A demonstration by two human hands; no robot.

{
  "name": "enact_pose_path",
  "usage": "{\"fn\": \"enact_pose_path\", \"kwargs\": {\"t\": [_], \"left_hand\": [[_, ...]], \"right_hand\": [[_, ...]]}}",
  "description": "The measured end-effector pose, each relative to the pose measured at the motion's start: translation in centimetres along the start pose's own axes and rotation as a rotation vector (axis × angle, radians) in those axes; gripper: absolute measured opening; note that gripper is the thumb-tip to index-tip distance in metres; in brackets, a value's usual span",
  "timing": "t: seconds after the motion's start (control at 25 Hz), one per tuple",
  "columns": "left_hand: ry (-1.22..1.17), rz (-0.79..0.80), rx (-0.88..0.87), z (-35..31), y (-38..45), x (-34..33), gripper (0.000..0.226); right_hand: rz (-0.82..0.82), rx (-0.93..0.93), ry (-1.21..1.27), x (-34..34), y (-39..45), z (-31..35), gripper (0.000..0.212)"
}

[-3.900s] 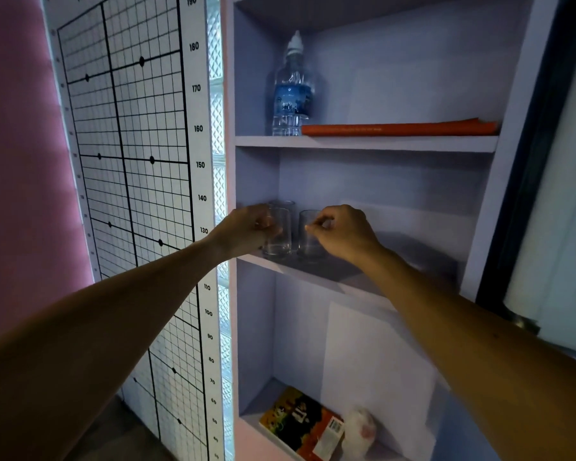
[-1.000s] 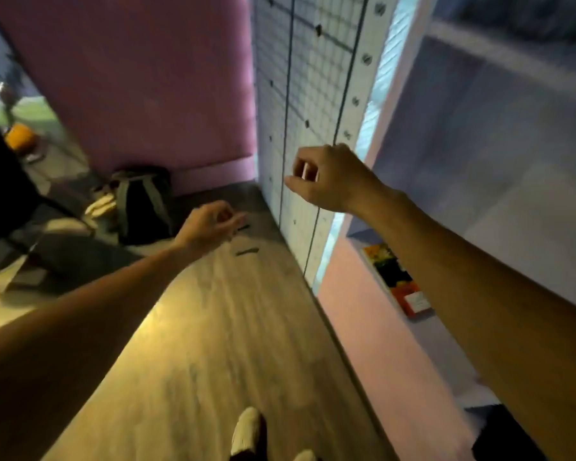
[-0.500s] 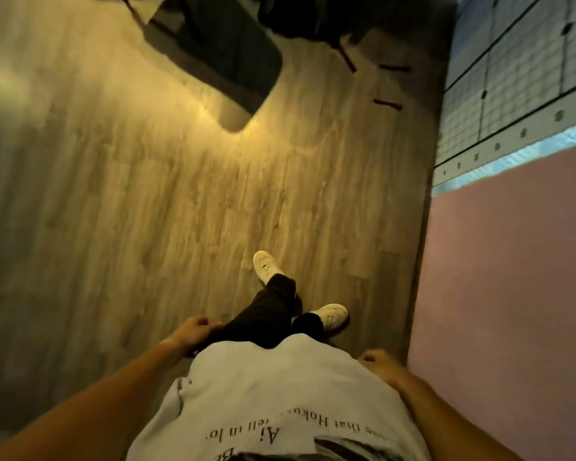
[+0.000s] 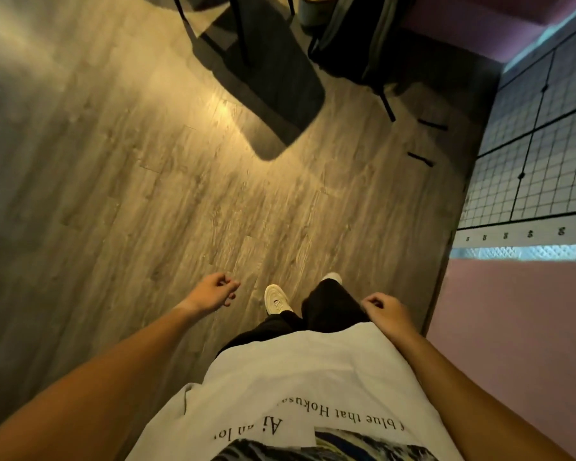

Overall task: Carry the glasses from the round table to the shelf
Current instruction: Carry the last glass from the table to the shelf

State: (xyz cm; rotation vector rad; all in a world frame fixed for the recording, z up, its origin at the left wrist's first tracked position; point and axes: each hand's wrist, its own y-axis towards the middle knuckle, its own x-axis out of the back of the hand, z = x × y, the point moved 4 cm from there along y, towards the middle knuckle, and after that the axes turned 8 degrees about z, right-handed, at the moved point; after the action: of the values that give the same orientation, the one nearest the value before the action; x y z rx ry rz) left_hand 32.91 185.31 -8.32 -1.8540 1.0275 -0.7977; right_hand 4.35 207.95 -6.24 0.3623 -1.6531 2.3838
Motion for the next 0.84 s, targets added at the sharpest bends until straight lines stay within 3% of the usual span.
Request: {"fn": "enact_pose_path", "kwargs": {"t": [0.2,0.48,0.64,0.84], "left_hand": [[-0.074,-0.056,-0.022,-4.3,3.8,4.8,0.018],[-0.230,-0.169,0.224,-7.1,5.5,10.2,0.030],[-0.409,-0.351,0.129,-13.6,8.4,17.1,0.022],[-0.482,-0.310,0.101,-19.3,13.8,24.5,0.016]], "right_hand": [[0.109,0.078,-0.154,1.6,7.0,9.7,0.011],[0.078,0.088,-0.333,10.6,16.8,23.4,0.013],[0.096,0.078,-0.505,14.7,21.8,31.9,0.016],[0.152,0.091,-0.552,14.0,27.3,44.4,0.017]]}}
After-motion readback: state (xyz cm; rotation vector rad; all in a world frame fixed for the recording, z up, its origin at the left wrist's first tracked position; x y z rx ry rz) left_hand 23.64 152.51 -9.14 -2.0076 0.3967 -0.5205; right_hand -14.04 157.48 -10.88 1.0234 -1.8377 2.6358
